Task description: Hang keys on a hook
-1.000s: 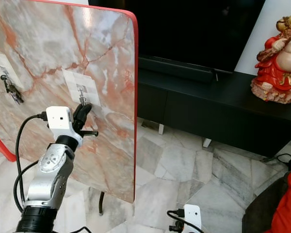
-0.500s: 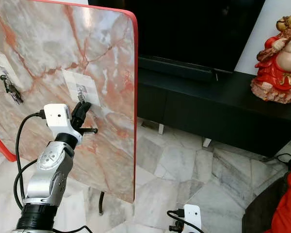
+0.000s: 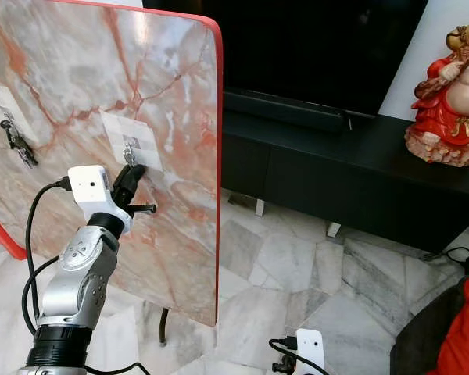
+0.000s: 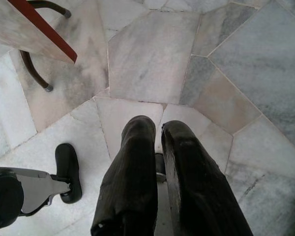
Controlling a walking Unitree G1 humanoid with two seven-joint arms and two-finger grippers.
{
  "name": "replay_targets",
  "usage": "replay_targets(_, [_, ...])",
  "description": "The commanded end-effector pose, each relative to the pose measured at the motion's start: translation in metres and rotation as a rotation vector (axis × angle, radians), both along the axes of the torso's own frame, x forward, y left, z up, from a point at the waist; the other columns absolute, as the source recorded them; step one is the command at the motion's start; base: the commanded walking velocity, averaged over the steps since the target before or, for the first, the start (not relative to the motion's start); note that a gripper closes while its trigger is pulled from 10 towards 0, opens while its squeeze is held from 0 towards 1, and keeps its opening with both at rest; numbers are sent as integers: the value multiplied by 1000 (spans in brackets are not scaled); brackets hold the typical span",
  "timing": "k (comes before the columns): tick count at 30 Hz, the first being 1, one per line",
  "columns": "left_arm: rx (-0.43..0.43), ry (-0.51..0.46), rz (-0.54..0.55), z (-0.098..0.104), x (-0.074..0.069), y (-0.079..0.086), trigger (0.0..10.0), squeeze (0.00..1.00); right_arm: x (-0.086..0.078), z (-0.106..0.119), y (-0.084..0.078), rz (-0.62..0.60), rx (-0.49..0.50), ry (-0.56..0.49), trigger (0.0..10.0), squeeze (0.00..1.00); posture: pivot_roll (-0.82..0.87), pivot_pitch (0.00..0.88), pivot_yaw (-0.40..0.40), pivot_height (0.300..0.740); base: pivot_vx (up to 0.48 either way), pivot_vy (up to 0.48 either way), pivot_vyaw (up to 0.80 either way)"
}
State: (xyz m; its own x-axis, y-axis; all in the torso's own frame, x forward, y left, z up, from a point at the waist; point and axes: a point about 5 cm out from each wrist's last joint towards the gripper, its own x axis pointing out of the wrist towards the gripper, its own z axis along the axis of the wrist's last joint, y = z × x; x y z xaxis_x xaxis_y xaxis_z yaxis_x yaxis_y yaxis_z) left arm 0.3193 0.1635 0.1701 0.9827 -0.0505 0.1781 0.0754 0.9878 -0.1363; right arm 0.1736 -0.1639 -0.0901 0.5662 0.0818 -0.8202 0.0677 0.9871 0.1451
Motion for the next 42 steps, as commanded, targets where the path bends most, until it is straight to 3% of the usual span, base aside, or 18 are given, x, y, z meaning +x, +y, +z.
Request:
replay_targets(1, [-22, 0, -7, 4, 2, -2, 10000, 0, 1, 0, -1, 1, 0, 2, 10000, 0, 9, 0, -67, 740, 0, 0, 0])
replay_targets(21, [-45, 46, -83, 1, 2, -12, 10000, 0, 1, 0, -2, 3, 3, 0, 10000, 0, 7, 0, -67, 740, 0, 0, 0])
replay_targets(27, [-14, 29, -112, 3, 1, -15, 10000, 8, 1, 0, -2, 4, 3, 1, 10000, 0, 9, 0, -68, 740, 0, 0, 0])
replay_targets(28, [-16, 30, -112, 2, 1, -15, 10000, 200, 1, 0, -1, 4, 3, 1, 10000, 0, 8, 0, -68, 740, 0, 0, 0])
replay_targets(29, [-19, 30, -111, 2, 0, -15, 10000, 533, 1, 0, -1, 3, 3, 1, 10000, 0, 8, 0, -68, 740, 0, 0, 0])
replay_targets(30, [-19, 29, -111, 2, 0, -15, 10000, 533, 1, 0, -1, 3, 3, 1, 10000, 0, 8, 0, -68, 740, 0, 0, 0])
replay_targets(31, [-20, 29, -111, 2, 0, -15, 10000, 1000, 1, 0, -1, 2, 3, 1, 10000, 0, 8, 0, -68, 740, 0, 0, 0])
replay_targets(42, [-1, 8, -106, 5, -1, -13, 10000, 1000, 1, 0, -1, 7, 2, 3, 10000, 0, 8, 0, -68, 740, 0, 0, 0])
